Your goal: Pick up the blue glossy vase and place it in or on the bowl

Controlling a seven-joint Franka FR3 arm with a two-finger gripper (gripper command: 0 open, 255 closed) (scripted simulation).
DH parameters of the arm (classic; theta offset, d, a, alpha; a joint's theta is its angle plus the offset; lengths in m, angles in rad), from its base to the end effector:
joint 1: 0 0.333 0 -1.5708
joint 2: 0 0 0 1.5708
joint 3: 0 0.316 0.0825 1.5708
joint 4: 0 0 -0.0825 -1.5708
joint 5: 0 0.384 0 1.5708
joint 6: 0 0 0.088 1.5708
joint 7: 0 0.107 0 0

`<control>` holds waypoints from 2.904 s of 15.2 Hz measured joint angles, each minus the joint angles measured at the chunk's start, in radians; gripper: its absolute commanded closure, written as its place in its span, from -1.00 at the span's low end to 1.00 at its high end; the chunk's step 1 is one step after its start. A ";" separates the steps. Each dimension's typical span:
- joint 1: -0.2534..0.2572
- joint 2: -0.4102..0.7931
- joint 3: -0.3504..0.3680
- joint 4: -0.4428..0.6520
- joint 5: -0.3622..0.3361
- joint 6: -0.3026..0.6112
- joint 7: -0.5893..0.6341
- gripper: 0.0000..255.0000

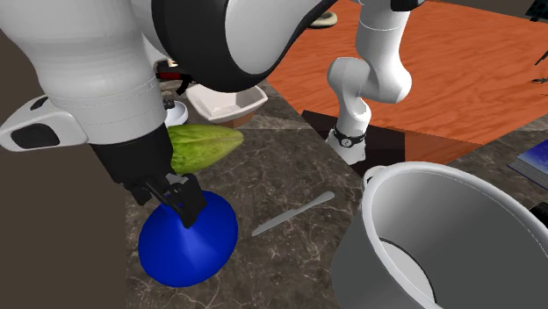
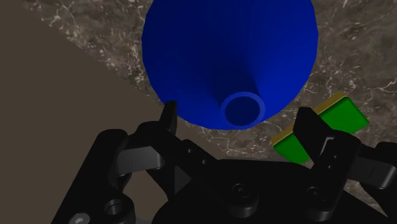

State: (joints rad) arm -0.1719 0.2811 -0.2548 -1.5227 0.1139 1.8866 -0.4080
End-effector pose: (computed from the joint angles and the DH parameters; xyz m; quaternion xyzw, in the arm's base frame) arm 0.6071 -0.2461 0.5111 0.9986 -0.0181 0.0502 0.0002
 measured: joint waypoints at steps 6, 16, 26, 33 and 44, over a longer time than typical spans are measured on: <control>0.001 0.000 0.000 -0.003 0.000 0.003 0.000 1.00; 0.001 -0.001 0.000 0.002 0.000 -0.003 0.001 1.00; -0.007 0.009 -0.002 0.144 0.000 -0.135 0.006 1.00; -0.017 0.036 -0.003 0.276 0.006 -0.241 0.010 1.00; -0.053 0.135 -0.003 0.581 0.033 -0.448 0.014 1.00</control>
State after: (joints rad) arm -0.2248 0.4160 -0.2579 -0.9420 0.1469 1.4388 -0.3943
